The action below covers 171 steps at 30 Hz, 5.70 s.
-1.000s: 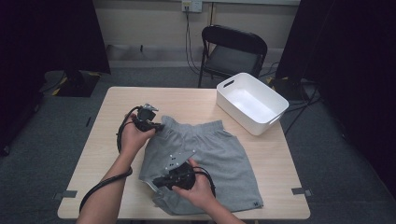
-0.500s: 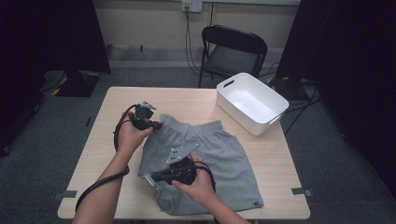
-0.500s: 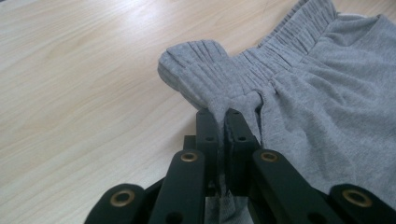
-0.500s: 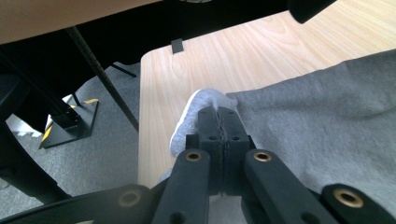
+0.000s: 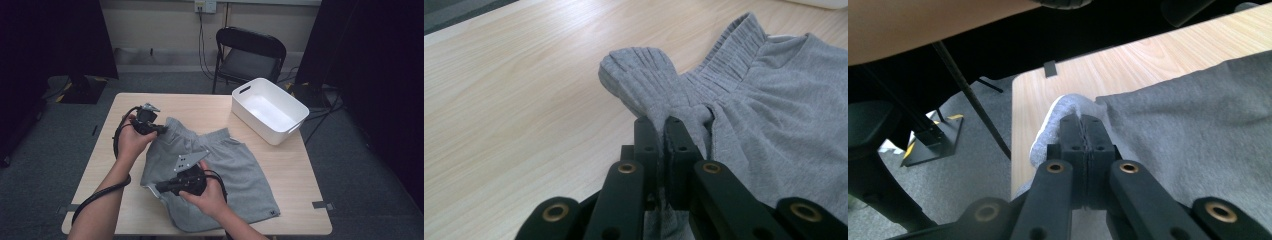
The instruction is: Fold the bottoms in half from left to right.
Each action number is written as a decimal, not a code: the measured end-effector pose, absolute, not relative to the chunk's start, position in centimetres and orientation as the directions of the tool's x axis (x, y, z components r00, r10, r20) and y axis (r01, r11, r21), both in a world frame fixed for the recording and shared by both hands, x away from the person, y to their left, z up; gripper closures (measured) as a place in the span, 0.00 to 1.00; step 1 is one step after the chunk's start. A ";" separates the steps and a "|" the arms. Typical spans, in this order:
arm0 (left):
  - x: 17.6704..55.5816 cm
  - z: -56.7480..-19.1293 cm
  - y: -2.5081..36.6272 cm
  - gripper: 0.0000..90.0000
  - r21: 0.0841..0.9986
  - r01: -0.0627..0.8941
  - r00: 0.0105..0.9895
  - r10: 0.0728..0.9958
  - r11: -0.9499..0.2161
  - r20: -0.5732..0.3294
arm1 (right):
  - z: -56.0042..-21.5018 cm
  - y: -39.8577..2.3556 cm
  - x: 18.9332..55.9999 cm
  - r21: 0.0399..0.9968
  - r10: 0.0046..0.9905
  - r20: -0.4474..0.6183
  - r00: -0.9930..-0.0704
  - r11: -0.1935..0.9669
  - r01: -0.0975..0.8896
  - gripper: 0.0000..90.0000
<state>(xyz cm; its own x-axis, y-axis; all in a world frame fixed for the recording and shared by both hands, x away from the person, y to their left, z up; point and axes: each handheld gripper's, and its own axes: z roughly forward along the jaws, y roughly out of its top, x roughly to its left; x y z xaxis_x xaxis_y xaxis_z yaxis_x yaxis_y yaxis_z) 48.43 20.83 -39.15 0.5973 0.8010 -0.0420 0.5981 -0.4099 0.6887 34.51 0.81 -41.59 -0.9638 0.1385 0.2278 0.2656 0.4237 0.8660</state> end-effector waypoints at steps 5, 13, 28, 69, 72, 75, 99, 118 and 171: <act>48.3 -38.9 21.5 0.97 0.694 0.605 0.587 0.807 -0.390 -0.058 | -41.4 1.2 34.3 0.870 0.128 0.229 -0.965 0.418 0.262 1.00; 48.5 -38.9 20.9 0.97 0.700 0.611 0.584 0.807 -0.369 -0.083 | -41.4 0.2 34.6 0.874 0.134 0.238 -0.962 0.403 0.272 1.00; 48.9 -38.1 19.6 0.97 0.710 0.605 0.587 0.804 -0.359 -0.094 | -40.5 -2.2 34.9 0.886 0.167 0.231 -0.958 0.370 0.278 1.00; 47.3 -36.8 22.8 0.97 0.722 0.602 0.565 0.821 -0.342 -0.082 | -39.0 1.2 33.7 0.899 0.069 0.227 -0.971 0.370 0.237 1.00; 47.0 -36.8 23.5 0.97 0.720 0.606 0.558 0.826 -0.338 -0.083 | -39.0 2.1 33.5 0.899 0.053 0.224 -0.973 0.374 0.227 1.00; 47.0 -36.9 23.7 0.97 0.719 0.609 0.553 0.829 -0.333 -0.085 | -39.0 2.4 33.4 0.900 0.047 0.219 -0.975 0.376 0.220 1.00; 50.0 -38.4 16.7 0.97 0.704 0.609 0.597 0.796 -0.365 -0.104 | -40.7 -5.2 35.1 0.893 0.150 0.264 -0.953 0.335 0.301 1.00; 51.0 -39.1 12.6 0.97 0.694 0.596 0.636 0.765 -0.403 -0.102 | -41.3 -8.4 35.4 0.895 0.190 0.279 -0.941 0.305 0.326 1.00; 51.7 -43.0 5.0 0.51 0.745 0.529 0.692 0.715 -0.408 -0.100 | -46.3 -20.6 35.3 0.844 0.461 0.181 -0.869 0.381 0.378 1.00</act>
